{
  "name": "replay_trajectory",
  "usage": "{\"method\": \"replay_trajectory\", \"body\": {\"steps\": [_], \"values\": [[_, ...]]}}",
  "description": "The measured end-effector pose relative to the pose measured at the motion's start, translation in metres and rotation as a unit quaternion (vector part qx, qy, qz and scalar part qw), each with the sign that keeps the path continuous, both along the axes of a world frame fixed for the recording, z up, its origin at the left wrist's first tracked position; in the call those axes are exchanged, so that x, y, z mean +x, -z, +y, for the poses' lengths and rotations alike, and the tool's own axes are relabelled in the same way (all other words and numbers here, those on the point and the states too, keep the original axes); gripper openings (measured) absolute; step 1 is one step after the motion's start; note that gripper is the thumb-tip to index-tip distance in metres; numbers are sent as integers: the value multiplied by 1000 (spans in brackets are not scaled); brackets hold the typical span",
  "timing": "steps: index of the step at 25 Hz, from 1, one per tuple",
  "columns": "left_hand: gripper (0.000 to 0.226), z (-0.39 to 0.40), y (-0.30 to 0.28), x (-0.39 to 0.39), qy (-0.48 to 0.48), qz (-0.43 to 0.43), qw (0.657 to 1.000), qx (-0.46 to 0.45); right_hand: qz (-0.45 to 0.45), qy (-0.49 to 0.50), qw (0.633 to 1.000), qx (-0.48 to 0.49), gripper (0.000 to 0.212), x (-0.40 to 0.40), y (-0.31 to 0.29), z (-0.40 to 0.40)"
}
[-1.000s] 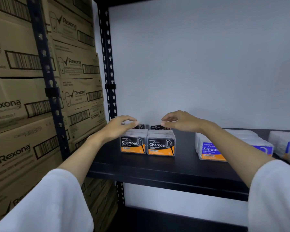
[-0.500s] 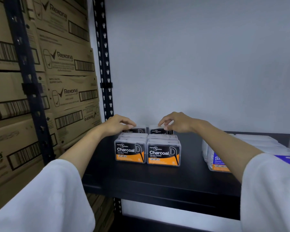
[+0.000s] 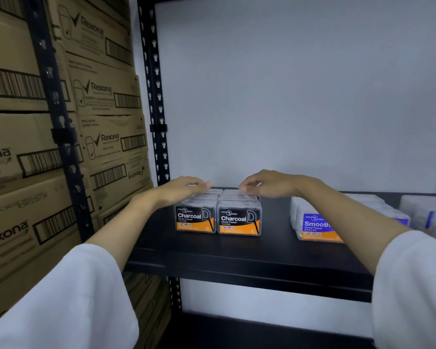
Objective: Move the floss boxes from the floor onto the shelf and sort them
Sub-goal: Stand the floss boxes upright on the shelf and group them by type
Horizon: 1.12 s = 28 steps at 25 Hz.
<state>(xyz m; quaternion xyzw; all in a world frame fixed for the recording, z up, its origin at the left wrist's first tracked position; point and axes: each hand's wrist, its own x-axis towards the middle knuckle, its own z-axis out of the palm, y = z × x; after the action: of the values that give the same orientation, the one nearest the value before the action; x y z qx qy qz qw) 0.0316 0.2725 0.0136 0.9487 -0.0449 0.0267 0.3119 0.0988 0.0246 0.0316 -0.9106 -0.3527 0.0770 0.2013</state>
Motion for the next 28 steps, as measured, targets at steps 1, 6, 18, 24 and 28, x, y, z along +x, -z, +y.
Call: {"method": "replay_trajectory", "body": {"steps": [1,6,18,24,28], "values": [[67,-1,0,-5,8,0,1000,6,10,-1,1000,12,46,-5,1,0],[94,8,0,-14,54,37,995,80,55,-34,998,-5,80,-24,13,3],[94,5,27,-10,33,-42,998,38,-33,2,999,-9,86,-29,26,2],[82,0,28,-10,22,-51,997,48,-30,13,999,-12,85,-33,26,4],[81,-1,28,-8,16,-54,997,57,-35,17,999,-10,82,-36,27,7]]}}
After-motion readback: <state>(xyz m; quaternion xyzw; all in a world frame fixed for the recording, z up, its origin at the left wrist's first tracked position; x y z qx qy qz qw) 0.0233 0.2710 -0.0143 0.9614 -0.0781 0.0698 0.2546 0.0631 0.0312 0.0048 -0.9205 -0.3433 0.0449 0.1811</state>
